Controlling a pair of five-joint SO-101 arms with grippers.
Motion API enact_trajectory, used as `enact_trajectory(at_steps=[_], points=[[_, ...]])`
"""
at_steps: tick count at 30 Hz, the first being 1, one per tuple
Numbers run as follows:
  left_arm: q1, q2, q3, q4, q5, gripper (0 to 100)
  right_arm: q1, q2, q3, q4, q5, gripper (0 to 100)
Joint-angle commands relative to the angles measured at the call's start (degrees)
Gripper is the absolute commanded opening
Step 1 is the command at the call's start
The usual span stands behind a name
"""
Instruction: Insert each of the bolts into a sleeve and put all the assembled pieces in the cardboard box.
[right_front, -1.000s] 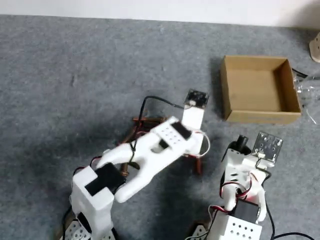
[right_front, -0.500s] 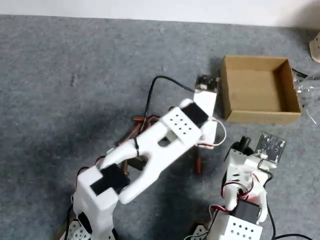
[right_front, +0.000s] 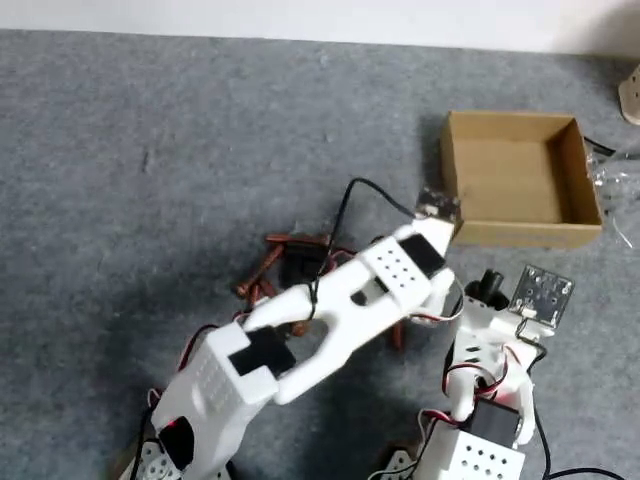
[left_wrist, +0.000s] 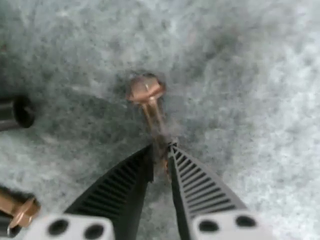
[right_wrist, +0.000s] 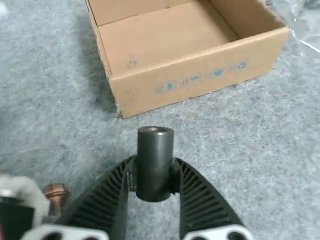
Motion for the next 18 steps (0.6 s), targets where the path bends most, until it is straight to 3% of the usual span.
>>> enact_trajectory(at_steps=[1, 7, 13, 18], points=[[-0.13, -0.13, -2.77, 0.7, 0.44, 7, 1.01, -0.92, 0.66, -2.24, -0.7, 0.5], [-1.45, -0.22, -3.91, 2.81, 0.44, 7, 0.92, -0.92, 0.66, -2.24, -0.7, 0.5], [-1.45, 0.31, -4.53, 6.51, 0.44, 22, 0.92, -0.92, 0.66, -2.24, -0.7, 0.5], [-2.86, 1.19, -4.0, 6.33, 0.44, 22, 0.92, -0.92, 0.66, -2.24, -0.62, 0.5]])
